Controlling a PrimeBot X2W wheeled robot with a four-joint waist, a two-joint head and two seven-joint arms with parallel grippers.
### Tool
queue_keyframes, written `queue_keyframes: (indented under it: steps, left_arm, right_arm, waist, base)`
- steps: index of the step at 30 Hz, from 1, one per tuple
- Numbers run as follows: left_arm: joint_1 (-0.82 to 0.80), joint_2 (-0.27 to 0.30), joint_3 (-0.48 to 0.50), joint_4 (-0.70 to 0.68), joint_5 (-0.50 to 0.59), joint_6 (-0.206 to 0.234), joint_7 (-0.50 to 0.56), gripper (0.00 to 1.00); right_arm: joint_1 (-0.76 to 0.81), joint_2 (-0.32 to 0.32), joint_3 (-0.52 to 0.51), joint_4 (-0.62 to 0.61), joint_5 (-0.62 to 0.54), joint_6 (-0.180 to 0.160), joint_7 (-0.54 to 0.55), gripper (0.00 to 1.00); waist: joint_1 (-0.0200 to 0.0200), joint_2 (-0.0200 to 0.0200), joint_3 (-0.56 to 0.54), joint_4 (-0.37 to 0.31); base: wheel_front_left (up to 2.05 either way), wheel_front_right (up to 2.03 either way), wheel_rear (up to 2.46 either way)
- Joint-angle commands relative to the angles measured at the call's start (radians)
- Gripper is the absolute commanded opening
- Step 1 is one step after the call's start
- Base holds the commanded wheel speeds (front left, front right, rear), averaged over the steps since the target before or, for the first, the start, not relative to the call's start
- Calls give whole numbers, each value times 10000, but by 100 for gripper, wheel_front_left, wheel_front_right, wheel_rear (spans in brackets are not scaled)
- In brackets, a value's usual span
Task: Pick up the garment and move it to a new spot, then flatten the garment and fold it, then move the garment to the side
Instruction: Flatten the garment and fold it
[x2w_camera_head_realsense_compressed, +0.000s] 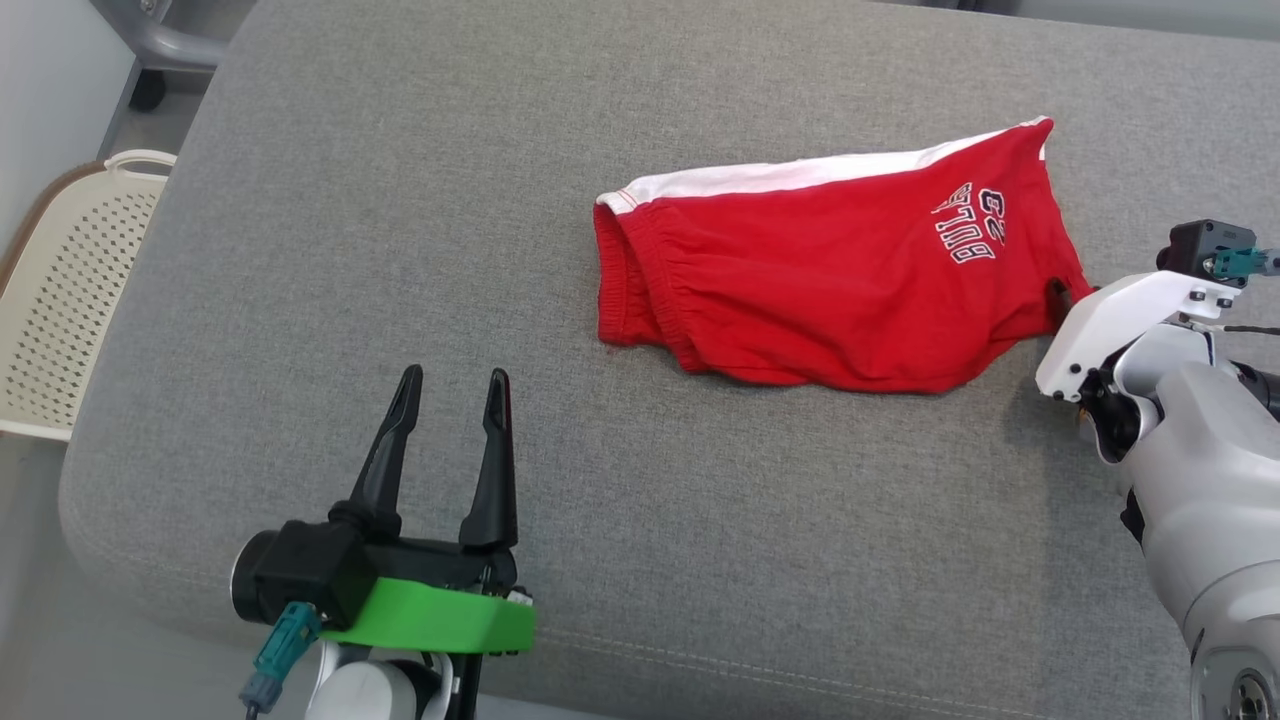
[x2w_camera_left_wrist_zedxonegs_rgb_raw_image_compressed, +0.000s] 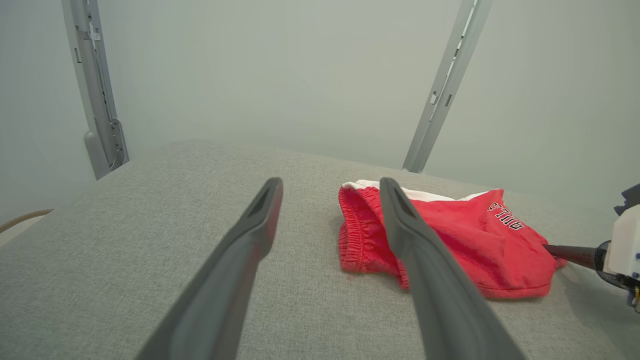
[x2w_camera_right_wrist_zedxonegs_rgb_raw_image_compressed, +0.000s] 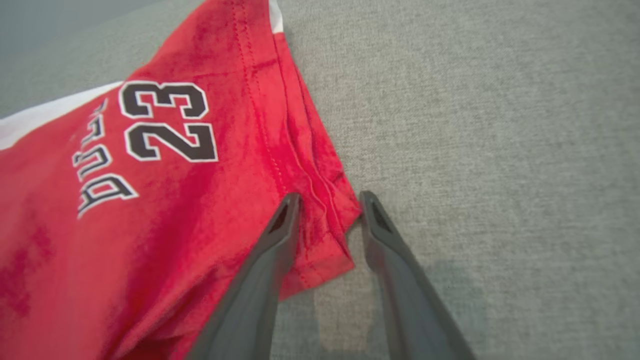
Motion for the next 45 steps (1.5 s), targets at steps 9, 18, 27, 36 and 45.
queue_keyframes:
  steps: [9, 18, 27, 36, 45]
  left_arm:
    - [163, -21, 45, 288, -51, -123, -28, 100]
    - [498, -22, 60, 436, -186, -4, -28, 100]
    - [717, -19, -13, 530, -169, 83, -28, 100]
    - [1225, -18, 268, 1164, -125, 385, -28, 100]
    - [1761, 208, 602, 1449, -229, 770, 41, 100]
  right_arm:
    - [322, 573, -260, 48, -301, -1, 118, 0]
    - [1050, 845, 11, -101, 228, -3, 154, 0]
    - [1699, 1045, 805, -607, 675, -1, 341, 100]
    - [2732, 1247, 1600, -1895, 995, -1, -1526, 100]
    - [4191, 1388, 1792, -4006, 378, -1, -2424, 100]
  waist:
    - [0, 0, -509, -293]
    - [0, 0, -1212, -847]
    - [0, 0, -1541, -1258]
    - [0, 0, -2523, -1614]
    - [0, 0, -3117, -2032]
  base:
    - [0, 0, 0]
    - [0, 0, 0]
    - [0, 0, 0]
    - [0, 0, 0]
    - [0, 0, 0]
